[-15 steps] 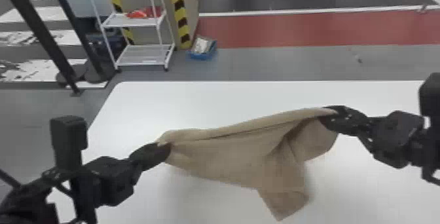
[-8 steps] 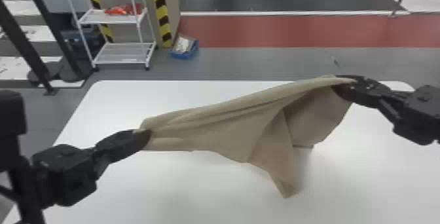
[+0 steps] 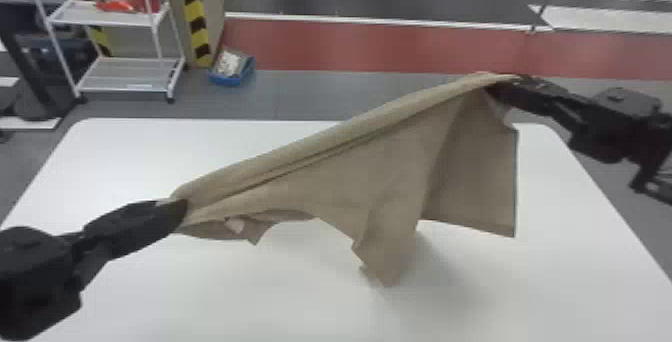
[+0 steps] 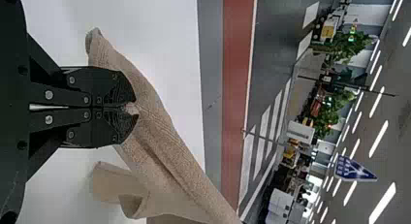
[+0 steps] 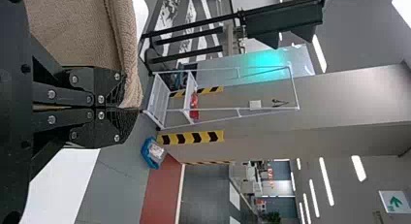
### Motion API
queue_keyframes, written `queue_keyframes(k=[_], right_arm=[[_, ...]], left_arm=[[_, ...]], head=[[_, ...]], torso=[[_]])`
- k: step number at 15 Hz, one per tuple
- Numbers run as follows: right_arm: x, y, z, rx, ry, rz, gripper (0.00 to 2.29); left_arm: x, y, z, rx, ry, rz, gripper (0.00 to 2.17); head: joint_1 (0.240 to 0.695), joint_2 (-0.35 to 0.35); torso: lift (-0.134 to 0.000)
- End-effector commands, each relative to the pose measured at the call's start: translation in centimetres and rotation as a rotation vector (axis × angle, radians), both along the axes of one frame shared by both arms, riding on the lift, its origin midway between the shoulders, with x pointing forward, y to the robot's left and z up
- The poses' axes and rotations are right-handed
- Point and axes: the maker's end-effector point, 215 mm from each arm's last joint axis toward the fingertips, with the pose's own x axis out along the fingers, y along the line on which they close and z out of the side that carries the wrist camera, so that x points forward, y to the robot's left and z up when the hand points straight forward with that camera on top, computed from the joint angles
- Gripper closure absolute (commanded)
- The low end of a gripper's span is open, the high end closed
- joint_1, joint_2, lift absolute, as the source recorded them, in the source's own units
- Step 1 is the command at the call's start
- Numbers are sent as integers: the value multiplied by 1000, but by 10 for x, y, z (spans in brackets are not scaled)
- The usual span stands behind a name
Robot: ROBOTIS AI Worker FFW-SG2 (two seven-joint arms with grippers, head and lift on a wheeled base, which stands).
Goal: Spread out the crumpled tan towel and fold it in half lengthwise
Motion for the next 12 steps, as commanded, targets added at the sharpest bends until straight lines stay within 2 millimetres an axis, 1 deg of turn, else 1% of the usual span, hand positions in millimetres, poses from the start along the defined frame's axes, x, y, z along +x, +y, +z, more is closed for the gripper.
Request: queue_keyframes(k=[1, 2, 4, 5, 6, 7, 8, 10, 12], right_arm=[[50, 38, -30, -41, 73, 38, 1679], [70, 54, -48, -57, 98, 56, 1679], [91, 80, -80, -72, 145, 96, 1669], [93, 95, -90, -60, 154, 119, 1359], [91, 105, -102, -60, 177, 138, 596], [85, 112, -115, -74, 200, 150, 22], [78, 114, -133, -99, 228, 150, -1], [70, 101, -160, -149, 283, 116, 33], [57, 91, -178, -175, 310, 93, 53]], left_arm=[[14, 6, -21, 3, 40, 34, 1261], [22, 12, -33, 5, 58, 55, 1261], [35, 26, -54, 25, 80, 100, 1261], [42, 32, -62, 48, 78, 117, 1261], [48, 34, -70, 70, 77, 126, 1261], [51, 35, -79, 80, 87, 129, 1261], [53, 33, -91, 87, 109, 126, 1261], [56, 26, -109, 94, 135, 113, 1261], [63, 24, -112, 115, 117, 110, 1261]], head=[[679, -84], [675, -64], [678, -2], [684, 20], [690, 38], [695, 54], [695, 83], [695, 98], [695, 94]], torso=[[-124], [-124], [-124], [-124], [-124], [-124], [-124], [-124], [-124]])
